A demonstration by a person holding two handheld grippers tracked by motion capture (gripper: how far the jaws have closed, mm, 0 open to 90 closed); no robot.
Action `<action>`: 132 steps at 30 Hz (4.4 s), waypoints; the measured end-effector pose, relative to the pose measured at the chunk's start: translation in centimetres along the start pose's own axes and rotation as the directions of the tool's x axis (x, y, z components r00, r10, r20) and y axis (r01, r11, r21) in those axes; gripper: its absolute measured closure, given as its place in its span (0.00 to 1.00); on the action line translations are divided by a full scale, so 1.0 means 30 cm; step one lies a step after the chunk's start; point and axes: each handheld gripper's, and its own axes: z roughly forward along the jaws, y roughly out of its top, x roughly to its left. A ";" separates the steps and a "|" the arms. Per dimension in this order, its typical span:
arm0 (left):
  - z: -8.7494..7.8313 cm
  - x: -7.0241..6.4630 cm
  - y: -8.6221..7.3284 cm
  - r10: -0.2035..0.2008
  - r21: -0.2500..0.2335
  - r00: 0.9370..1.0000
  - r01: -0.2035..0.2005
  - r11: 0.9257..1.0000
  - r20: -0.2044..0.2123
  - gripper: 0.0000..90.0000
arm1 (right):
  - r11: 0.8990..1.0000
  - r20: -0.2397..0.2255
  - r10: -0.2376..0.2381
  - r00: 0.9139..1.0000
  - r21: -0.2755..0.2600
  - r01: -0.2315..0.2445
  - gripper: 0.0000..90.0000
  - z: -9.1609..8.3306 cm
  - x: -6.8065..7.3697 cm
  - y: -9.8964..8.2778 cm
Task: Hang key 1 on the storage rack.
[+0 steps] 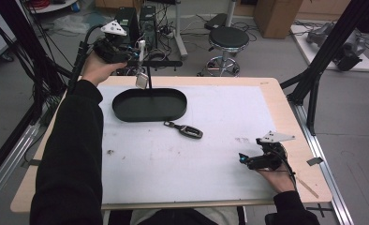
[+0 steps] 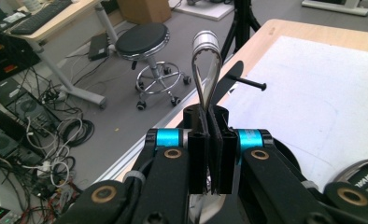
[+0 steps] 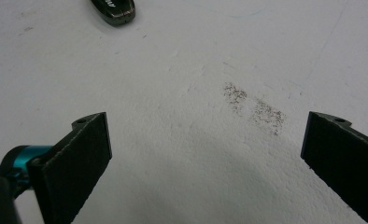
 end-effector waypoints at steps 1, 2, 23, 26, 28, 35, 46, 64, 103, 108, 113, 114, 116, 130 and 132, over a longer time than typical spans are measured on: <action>-0.001 0.001 0.000 -0.002 0.000 1.000 0.002 1.000 -0.010 0.96 | 1.000 -0.001 0.003 1.000 0.003 -0.003 0.01 -0.001 0.001 -0.001; -0.002 0.004 0.000 -0.004 -0.005 1.000 0.004 1.000 -0.013 0.96 | 1.000 -0.001 0.004 1.000 0.004 -0.004 0.01 -0.001 0.001 -0.001; 0.035 0.045 -0.009 -0.045 -0.034 0.987 0.040 0.999 -0.155 0.96 | 1.000 -0.007 -0.008 1.000 0.017 0.008 0.01 0.010 0.005 -0.002; 0.046 0.044 -0.011 -0.048 -0.030 0.986 0.044 0.999 -0.157 0.96 | 1.000 -0.003 -0.008 1.000 0.015 0.008 0.01 0.006 0.004 -0.005; 0.045 0.043 -0.010 -0.065 -0.042 0.987 0.060 0.997 -0.145 0.94 | 1.000 -0.001 -0.009 1.000 0.014 0.009 0.01 0.003 0.004 -0.007; 0.022 0.051 -0.009 -0.169 -0.074 0.974 0.159 0.984 -0.150 0.29 | 1.000 -0.001 -0.005 1.000 0.014 0.005 0.01 0.001 0.007 -0.007; -0.035 0.066 -0.072 -0.236 -0.075 0.969 0.230 0.970 -0.076 0.12 | 1.000 -0.007 -0.008 1.000 0.013 0.008 0.01 0.007 0.009 -0.003; -0.085 0.004 -0.230 -0.224 -0.021 0.974 0.224 0.974 -0.029 0.11 | 1.000 -0.010 -0.008 1.000 0.013 0.008 0.01 0.013 0.012 0.004; -0.253 -0.127 -0.516 -0.267 -0.011 0.964 0.267 0.964 0.002 0.11 | 1.000 0.000 -0.005 1.000 0.019 0.005 0.01 0.010 0.015 0.000; -0.251 -0.152 -0.562 -0.279 0.007 0.960 0.279 0.960 0.008 0.11 | 1.000 0.003 -0.004 1.000 0.018 0.004 0.01 0.008 0.015 -0.002; -0.247 -0.172 -0.610 -0.303 -0.012 0.953 0.304 0.953 0.010 0.11 | 1.000 0.002 -0.007 1.000 0.019 0.007 0.01 0.008 0.016 -0.003; -0.245 -0.177 -0.619 -0.304 -0.012 0.952 0.305 0.952 0.011 0.11 | 1.000 0.002 -0.007 1.000 0.019 0.007 0.01 0.007 0.016 -0.003; -0.244 -0.185 -0.636 -0.304 -0.006 0.953 0.304 0.953 0.007 0.11 | 1.000 0.001 -0.005 1.000 0.022 0.005 0.01 0.007 0.017 -0.003; -0.289 -0.262 -0.706 -0.291 -0.002 0.957 0.291 0.957 -0.009 0.11 | 1.000 0.003 -0.007 1.000 0.019 0.007 0.01 0.004 0.019 -0.005; -0.298 -0.273 -0.713 -0.280 0.011 0.960 0.280 0.960 -0.013 0.11 | 1.000 0.004 -0.004 1.000 0.023 0.004 0.01 0.005 0.020 -0.005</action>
